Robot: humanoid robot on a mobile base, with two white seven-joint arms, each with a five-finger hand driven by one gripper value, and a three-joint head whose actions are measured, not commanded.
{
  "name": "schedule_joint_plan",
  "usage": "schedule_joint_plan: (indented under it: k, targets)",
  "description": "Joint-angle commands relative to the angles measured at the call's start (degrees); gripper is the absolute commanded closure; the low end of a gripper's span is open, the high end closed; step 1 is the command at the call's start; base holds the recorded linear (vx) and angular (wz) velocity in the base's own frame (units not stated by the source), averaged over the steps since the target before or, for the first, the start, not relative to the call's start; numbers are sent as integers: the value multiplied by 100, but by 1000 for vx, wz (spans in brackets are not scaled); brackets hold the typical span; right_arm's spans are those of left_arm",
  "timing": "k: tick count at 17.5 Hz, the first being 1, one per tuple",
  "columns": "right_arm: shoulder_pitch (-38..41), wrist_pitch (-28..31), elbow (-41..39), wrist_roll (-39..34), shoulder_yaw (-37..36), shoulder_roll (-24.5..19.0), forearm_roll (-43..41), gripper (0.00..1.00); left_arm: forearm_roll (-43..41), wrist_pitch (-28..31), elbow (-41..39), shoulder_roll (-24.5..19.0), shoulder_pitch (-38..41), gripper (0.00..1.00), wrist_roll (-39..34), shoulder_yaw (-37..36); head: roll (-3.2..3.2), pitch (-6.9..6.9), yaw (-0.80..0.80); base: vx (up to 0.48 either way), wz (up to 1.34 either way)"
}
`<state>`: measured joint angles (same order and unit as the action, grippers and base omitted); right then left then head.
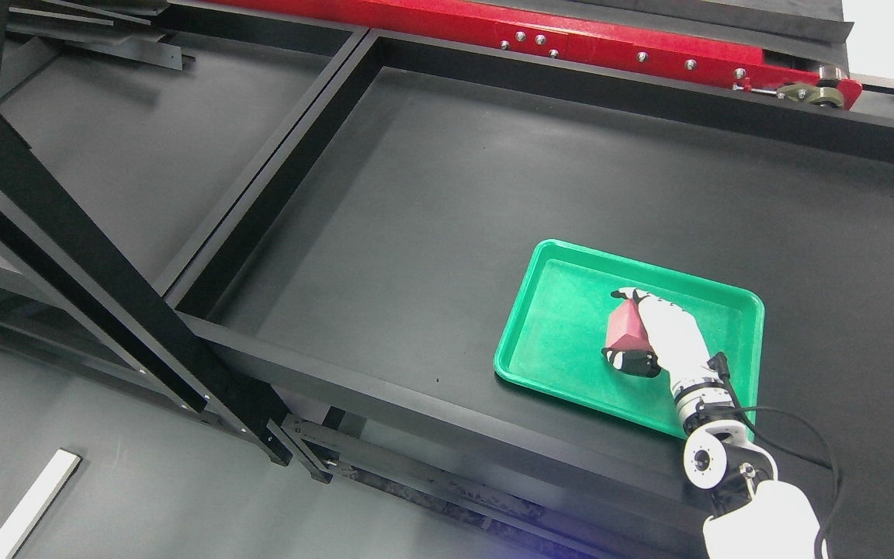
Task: Pick pink block from left shelf to tray
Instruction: 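Close the right hand fingers around the pink block, then lift the pink block out of the green tray with the right hand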
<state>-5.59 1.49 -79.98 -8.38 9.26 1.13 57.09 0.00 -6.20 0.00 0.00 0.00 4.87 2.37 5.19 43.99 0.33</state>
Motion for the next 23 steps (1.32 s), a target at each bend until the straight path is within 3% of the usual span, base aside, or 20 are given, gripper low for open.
schedule_joint_plan:
  k: [1,3,8,13,16,23]
  targets:
    - [-38,18,114,-41,-39,177,-40,85,0,-4,-100,-100,-185,0,-4,0,0,0,0,0,0]
    - [-65,9,114,-32,-39,186,-40,97,0,-4,-100,-100,-185,0,-4,0,0,0,0,0,0]
    - [-82,-245,88,405,-48,239,-49,98,0,-4,-100,-100,-185,0,-4,0,0,0,0,0,0]
    - [-39,-676,-17,2329,-65,379,-58,98,-9,-4,-100,-100,-185,0,-4,0,0,0,0,0,-5]
    - [32,-842,-289,2954,-231,432,-67,98,-9,-4,-100,-100,-185,0,-4,0,0,0,0,0,0]
    - [278,-1195,-685,3536,-513,309,-111,98,0,-4,-100,-100,-185,0,-4,0,0,0,0,-5,20]
